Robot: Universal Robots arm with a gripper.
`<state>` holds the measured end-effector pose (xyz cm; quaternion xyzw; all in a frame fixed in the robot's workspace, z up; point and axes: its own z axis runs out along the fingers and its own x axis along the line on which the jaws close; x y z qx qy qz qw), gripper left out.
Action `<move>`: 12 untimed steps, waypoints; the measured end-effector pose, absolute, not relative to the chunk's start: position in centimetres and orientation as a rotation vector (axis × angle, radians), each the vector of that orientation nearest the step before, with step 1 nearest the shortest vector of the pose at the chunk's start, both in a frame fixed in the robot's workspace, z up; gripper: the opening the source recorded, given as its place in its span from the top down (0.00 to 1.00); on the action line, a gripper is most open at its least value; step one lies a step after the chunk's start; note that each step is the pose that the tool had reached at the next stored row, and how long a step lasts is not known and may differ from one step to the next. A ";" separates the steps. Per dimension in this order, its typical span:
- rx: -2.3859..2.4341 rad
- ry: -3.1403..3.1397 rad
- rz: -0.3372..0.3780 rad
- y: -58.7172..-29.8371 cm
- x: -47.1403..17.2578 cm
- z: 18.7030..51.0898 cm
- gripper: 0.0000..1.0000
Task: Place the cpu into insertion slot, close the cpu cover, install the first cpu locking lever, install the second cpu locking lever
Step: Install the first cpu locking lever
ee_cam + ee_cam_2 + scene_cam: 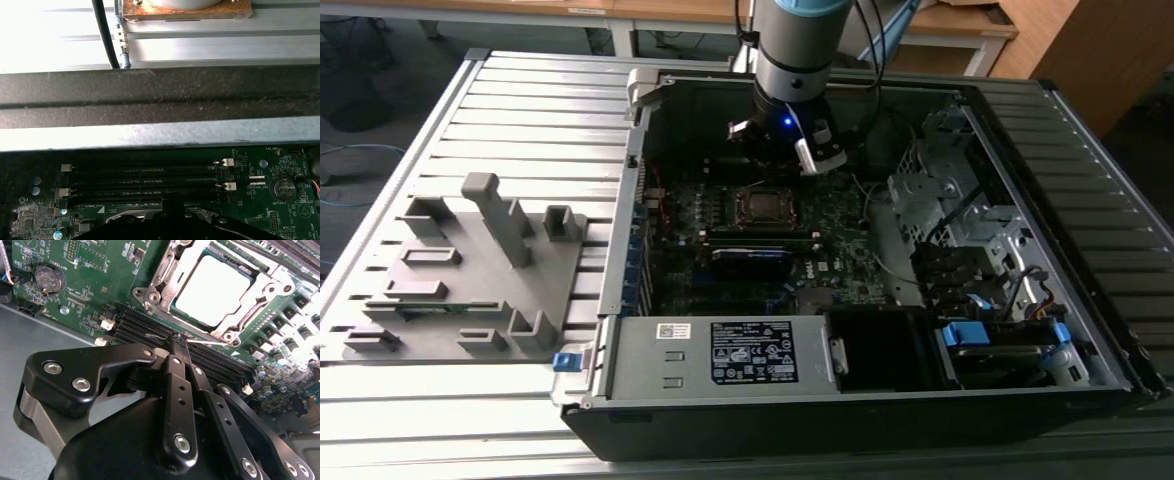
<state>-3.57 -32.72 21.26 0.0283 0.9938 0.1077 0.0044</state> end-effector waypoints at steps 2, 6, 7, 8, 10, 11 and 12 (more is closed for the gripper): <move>0.094 3.113 0.337 -32.7 -3.6 21.3 0.90; 0.170 3.104 0.336 -32.7 -3.6 21.1 0.90; 0.186 3.102 0.336 -32.7 -3.6 21.1 0.90; 0.192 3.102 0.336 -32.7 -3.6 21.1 0.90; 0.192 3.102 0.336 -32.7 -3.6 21.1 0.90; 0.193 3.101 0.336 -32.7 -3.6 21.1 0.90; 0.195 3.101 0.336 -32.7 -3.6 21.1 0.90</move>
